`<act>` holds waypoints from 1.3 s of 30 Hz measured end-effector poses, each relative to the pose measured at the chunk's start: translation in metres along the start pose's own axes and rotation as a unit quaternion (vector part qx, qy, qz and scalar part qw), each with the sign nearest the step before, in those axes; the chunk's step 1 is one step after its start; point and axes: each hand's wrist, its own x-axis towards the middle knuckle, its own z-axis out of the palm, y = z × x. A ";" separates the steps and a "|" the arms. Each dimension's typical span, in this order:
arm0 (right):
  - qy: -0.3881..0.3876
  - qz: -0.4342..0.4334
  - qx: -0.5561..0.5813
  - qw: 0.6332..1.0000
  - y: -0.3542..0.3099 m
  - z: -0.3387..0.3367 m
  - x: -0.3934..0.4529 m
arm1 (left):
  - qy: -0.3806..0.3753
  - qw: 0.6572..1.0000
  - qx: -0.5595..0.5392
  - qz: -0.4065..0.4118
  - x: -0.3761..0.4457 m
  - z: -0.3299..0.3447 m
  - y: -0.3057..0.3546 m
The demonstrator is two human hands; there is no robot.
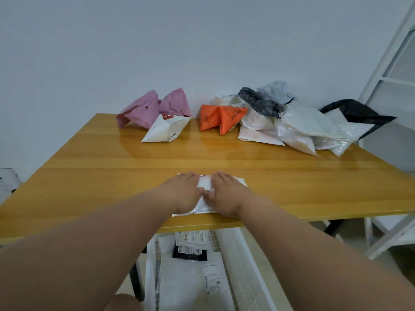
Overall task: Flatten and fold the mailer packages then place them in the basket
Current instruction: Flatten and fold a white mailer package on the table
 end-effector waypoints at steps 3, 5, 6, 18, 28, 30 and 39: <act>-0.002 0.028 -0.010 1.000 0.006 0.002 -0.005 | -0.008 0.999 0.034 -0.011 0.002 0.014 -0.005; -0.012 0.028 -0.011 0.999 0.007 0.003 -0.010 | -0.007 0.999 0.052 -0.011 0.000 0.017 -0.004; -0.016 0.027 -0.009 0.999 0.007 0.004 -0.011 | -0.007 0.998 0.057 -0.010 0.000 0.017 -0.004; 0.007 0.010 -0.009 1.000 0.009 0.019 -0.014 | 0.009 0.995 0.096 -0.010 0.006 0.016 0.001; 0.031 0.006 -0.010 0.999 0.009 0.023 -0.018 | 0.107 0.994 -0.010 0.002 0.018 0.032 0.010; 0.034 0.004 -0.008 0.999 0.010 0.023 -0.017 | 0.103 0.994 -0.046 -0.002 0.017 0.033 0.008; 0.022 0.007 0.008 1.000 0.009 0.021 -0.018 | 0.089 0.996 -0.016 -0.005 0.018 0.037 0.007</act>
